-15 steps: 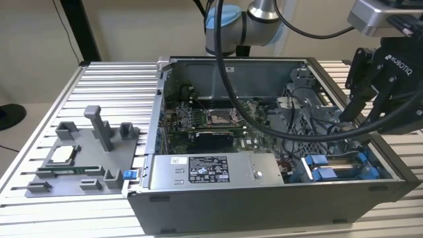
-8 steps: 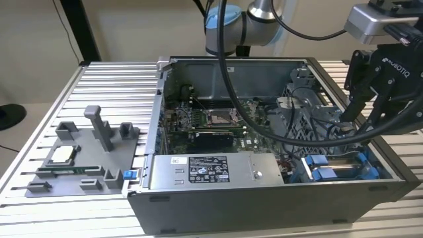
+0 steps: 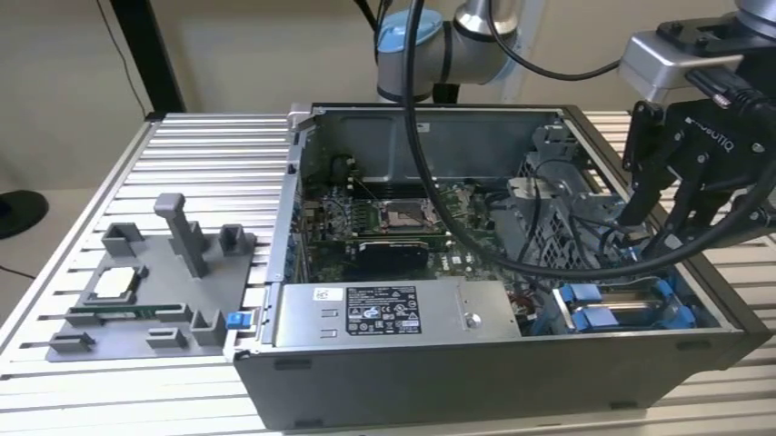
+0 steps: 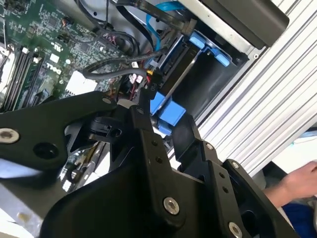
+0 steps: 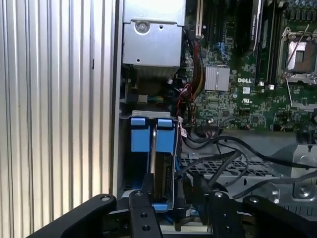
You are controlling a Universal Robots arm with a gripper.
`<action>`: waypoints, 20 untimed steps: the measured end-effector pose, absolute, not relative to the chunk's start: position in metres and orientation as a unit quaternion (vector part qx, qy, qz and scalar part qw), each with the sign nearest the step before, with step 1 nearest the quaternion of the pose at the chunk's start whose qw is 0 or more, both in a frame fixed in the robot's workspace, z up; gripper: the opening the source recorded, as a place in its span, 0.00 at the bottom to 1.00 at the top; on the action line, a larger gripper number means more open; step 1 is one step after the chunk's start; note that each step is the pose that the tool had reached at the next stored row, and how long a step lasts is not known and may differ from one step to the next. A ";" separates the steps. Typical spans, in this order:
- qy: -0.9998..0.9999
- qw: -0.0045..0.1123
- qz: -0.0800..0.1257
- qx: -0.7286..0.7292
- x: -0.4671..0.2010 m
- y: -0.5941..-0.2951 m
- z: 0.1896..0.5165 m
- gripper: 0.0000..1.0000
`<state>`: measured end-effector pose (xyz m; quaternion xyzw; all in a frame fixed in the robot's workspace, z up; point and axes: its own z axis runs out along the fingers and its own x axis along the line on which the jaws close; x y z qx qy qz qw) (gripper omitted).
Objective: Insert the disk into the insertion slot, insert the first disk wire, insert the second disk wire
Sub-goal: 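Insert the first disk wire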
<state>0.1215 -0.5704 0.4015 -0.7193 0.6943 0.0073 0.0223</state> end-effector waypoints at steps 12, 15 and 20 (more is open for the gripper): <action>0.668 0.024 0.009 -0.744 0.125 -0.568 0.397 1.00; 0.663 0.024 0.009 -0.749 0.126 -0.567 0.397 1.00; 0.653 0.025 0.010 -0.757 0.129 -0.567 0.395 1.00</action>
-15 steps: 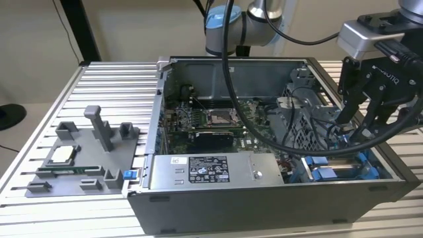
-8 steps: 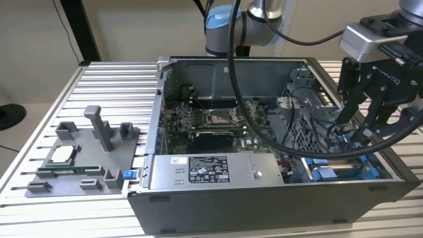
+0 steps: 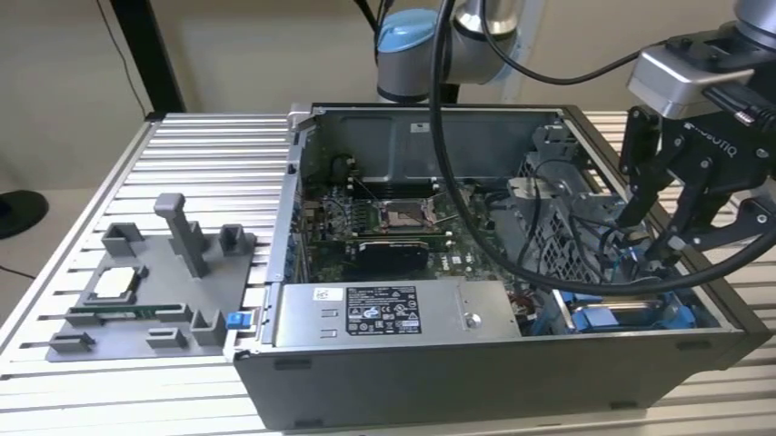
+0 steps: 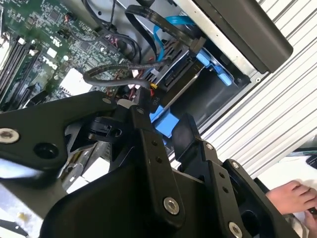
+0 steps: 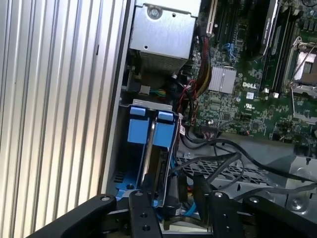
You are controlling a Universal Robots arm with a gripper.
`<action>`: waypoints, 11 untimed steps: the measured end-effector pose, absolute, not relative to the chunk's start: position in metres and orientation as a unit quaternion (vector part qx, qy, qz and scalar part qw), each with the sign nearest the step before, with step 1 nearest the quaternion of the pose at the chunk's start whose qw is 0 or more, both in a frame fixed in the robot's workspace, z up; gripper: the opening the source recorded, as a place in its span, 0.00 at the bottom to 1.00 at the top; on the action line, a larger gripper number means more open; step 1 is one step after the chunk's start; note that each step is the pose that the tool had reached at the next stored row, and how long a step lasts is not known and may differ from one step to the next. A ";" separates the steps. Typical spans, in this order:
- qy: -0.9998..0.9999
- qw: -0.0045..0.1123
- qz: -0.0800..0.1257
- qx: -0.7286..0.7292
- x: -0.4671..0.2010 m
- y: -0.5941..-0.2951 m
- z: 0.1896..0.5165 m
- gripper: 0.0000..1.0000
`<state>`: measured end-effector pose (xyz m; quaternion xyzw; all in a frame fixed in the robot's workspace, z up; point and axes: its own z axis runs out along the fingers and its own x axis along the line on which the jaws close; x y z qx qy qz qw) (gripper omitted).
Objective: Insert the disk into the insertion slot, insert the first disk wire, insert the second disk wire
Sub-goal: 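Insert the first disk wire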
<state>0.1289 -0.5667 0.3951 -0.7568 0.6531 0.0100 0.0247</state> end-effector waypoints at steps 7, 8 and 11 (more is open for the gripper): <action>0.648 0.025 0.010 -0.761 0.130 -0.566 0.393 1.00; 0.648 0.025 0.010 -0.761 0.130 -0.566 0.393 1.00; 0.648 0.025 0.011 -0.761 0.130 -0.565 0.391 1.00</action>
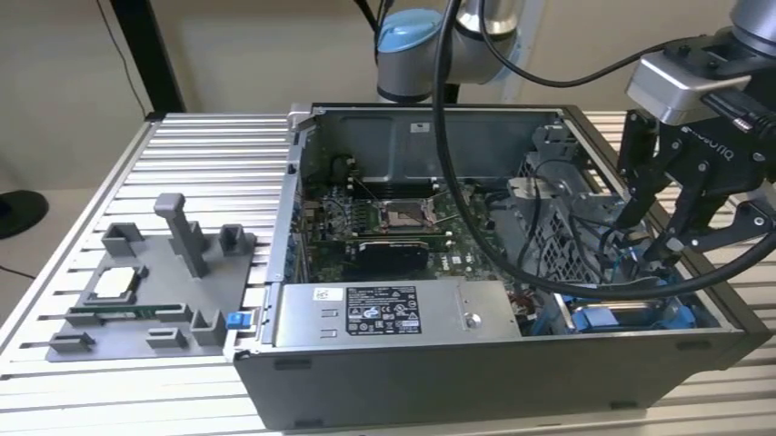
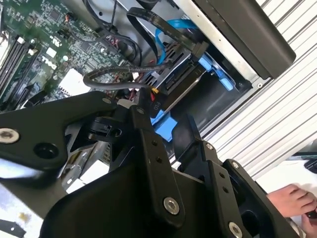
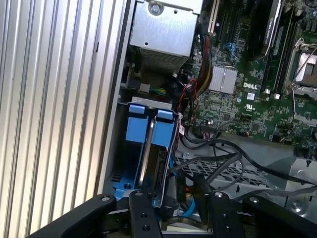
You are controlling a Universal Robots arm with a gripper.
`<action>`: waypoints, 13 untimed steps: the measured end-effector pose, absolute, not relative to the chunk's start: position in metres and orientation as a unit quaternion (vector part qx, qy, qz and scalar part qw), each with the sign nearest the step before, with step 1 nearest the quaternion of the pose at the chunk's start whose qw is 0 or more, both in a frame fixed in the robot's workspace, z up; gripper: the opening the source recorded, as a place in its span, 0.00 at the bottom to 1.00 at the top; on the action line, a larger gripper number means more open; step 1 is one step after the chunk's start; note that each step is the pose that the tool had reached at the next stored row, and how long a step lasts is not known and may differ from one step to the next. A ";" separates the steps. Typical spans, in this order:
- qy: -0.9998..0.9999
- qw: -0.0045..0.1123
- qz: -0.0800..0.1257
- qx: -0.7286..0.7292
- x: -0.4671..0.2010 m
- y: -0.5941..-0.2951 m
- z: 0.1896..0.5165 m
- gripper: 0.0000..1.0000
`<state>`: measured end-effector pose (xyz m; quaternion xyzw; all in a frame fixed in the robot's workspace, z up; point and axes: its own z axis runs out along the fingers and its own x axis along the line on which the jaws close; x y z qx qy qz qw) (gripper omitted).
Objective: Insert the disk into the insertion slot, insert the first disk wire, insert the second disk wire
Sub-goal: 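Insert the first disk wire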
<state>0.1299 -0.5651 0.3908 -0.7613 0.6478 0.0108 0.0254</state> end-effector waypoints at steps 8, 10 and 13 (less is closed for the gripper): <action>0.647 0.033 0.017 -0.761 0.131 -0.564 0.389 1.00; 0.647 0.037 0.020 -0.761 0.131 -0.564 0.388 1.00; 0.647 0.037 0.021 -0.761 0.131 -0.564 0.388 1.00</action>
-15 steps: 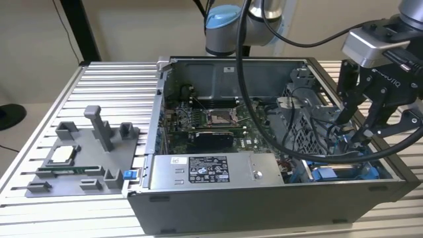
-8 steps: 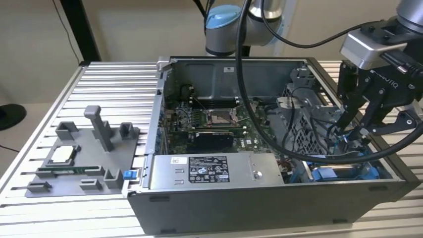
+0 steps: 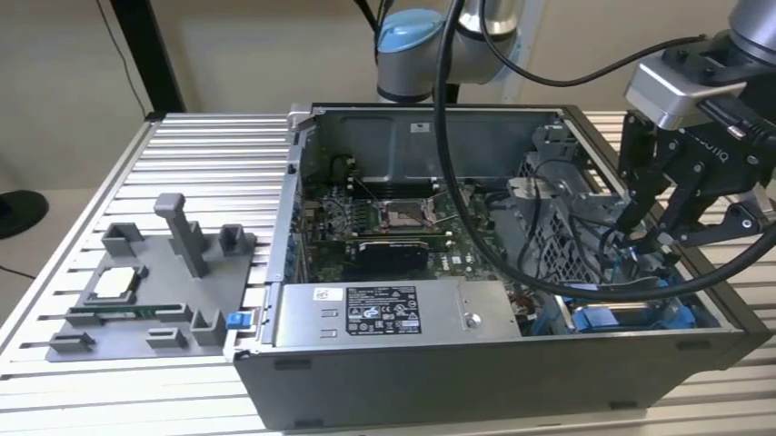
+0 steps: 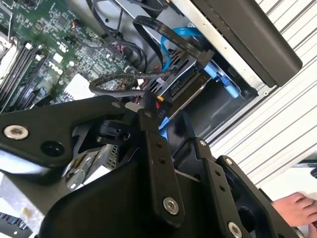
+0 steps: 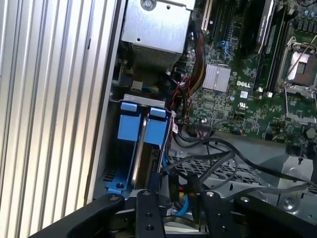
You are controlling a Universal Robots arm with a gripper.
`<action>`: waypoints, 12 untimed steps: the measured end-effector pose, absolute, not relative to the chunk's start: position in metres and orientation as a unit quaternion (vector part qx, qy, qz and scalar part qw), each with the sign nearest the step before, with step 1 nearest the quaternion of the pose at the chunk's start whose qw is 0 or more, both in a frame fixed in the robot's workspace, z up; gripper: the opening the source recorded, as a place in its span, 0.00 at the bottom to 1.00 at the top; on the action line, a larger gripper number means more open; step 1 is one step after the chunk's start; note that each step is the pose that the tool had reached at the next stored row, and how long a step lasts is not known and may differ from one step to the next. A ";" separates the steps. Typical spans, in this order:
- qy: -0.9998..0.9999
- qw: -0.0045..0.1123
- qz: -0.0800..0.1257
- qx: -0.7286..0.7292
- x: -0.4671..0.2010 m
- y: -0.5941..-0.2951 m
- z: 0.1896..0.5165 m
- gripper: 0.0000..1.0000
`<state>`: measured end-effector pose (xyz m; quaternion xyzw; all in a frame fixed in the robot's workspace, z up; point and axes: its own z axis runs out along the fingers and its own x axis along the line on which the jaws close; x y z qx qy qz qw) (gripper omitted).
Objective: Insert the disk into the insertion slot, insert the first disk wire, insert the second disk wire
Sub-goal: 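Insert the first disk wire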
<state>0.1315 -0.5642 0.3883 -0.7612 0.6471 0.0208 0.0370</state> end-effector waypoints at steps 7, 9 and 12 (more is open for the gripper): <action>0.647 0.037 0.021 -0.762 0.132 -0.564 0.388 0.00; 0.647 0.037 0.021 -0.762 0.132 -0.564 0.388 0.00; 0.647 0.037 0.021 -0.762 0.132 -0.564 0.389 0.00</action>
